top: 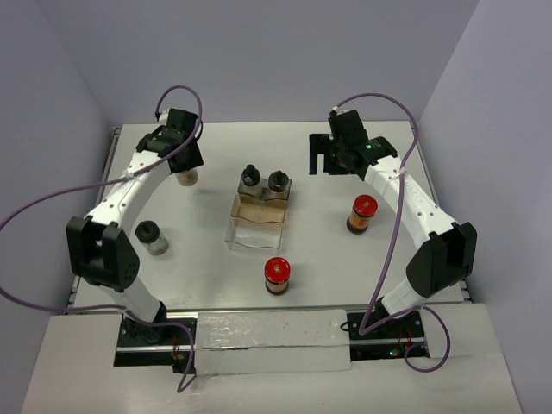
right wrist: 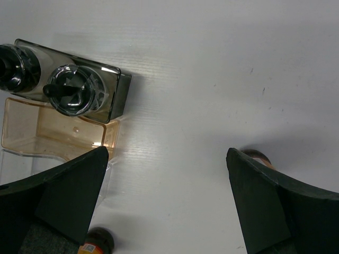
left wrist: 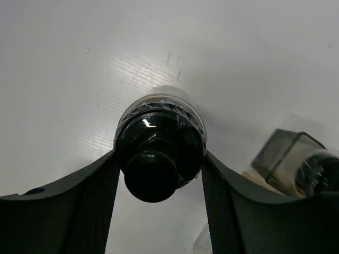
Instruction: Organize the condiment bottles
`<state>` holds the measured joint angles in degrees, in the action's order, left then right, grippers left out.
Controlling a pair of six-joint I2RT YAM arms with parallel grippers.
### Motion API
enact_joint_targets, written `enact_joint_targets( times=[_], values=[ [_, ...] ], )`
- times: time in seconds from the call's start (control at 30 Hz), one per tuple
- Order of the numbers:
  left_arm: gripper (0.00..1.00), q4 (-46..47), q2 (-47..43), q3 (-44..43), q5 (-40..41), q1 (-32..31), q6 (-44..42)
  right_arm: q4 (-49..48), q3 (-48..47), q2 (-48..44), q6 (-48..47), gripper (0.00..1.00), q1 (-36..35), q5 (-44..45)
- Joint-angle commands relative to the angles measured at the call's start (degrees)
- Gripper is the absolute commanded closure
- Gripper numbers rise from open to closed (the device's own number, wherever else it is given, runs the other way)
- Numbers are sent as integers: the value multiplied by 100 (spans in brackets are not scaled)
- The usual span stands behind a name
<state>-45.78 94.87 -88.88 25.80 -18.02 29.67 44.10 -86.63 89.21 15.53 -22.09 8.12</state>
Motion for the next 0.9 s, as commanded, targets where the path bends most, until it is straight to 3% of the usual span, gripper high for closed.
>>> enact_joint_targets(
  times=[0.0,0.53,0.87],
  values=[
    [90,-151,-572,-326,-287,-203,-279,-103,-108,-44,-6,0,-9,23],
    [90,-54,-878,-59,-901,-1379,-256,-87,12,-195,-6,0,-15,390],
    [90,144,-599,77,-1232,-1907,-265,-212,376,-470,-6,0,108,579]
  ],
)
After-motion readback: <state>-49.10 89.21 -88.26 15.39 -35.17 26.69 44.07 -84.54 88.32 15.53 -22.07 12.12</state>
